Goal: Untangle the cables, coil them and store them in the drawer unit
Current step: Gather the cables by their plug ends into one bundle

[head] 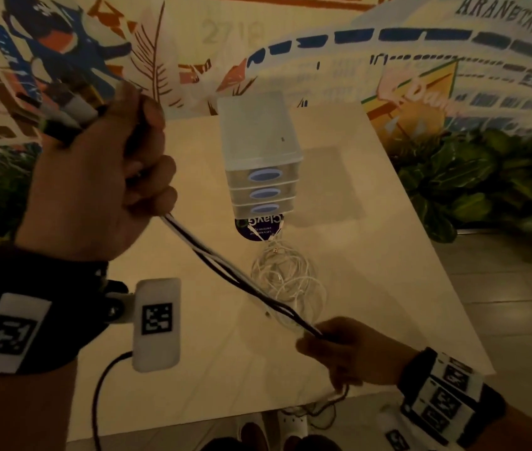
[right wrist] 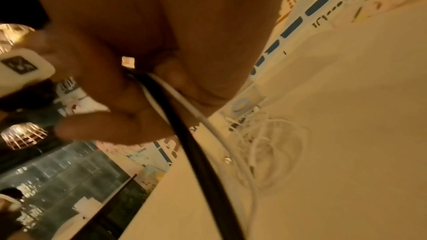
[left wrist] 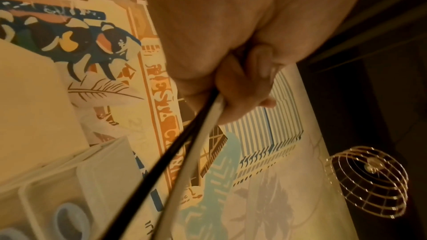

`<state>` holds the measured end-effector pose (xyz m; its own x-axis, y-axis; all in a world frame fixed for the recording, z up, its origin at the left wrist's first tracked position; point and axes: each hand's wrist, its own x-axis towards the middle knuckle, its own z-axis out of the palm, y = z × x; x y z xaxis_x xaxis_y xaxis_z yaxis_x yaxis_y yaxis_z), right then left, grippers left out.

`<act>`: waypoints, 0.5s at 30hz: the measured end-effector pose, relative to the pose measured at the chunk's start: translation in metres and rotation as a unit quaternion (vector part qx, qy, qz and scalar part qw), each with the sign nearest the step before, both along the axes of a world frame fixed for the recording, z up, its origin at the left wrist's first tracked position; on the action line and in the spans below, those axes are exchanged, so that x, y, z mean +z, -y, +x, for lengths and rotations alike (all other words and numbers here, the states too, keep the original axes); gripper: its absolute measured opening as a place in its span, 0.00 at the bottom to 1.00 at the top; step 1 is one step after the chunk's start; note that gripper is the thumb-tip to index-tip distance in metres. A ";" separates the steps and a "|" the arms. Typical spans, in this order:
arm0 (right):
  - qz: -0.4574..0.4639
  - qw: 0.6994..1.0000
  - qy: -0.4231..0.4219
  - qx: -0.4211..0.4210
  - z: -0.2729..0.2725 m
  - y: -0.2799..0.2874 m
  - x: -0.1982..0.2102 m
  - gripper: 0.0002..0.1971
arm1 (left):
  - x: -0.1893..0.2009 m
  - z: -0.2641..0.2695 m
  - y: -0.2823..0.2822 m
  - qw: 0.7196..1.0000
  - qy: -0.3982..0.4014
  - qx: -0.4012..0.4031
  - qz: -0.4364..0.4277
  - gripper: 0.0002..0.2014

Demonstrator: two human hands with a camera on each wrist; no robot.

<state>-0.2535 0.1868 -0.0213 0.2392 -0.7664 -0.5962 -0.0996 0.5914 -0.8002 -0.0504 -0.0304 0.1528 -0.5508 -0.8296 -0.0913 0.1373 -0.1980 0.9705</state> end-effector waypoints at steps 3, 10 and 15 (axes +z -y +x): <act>0.072 0.996 -0.050 0.011 -0.008 -0.029 -0.011 0.27 | 0.001 0.007 0.006 1.000 0.001 0.008 0.001 0.19; 0.139 0.989 -0.049 -0.017 -0.032 -0.064 -0.024 0.20 | -0.006 -0.003 0.003 1.000 0.009 0.012 0.017 0.19; 0.150 0.966 -0.209 -0.014 -0.064 -0.102 -0.036 0.34 | -0.026 0.002 0.004 0.998 0.006 0.032 0.047 0.19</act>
<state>-0.3174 0.2888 -0.0570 -0.0886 -0.5459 -0.8332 -0.3579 0.7980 -0.4848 -0.0485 -0.0346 0.1268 -0.4952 -0.8506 -0.1767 0.1415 -0.2796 0.9496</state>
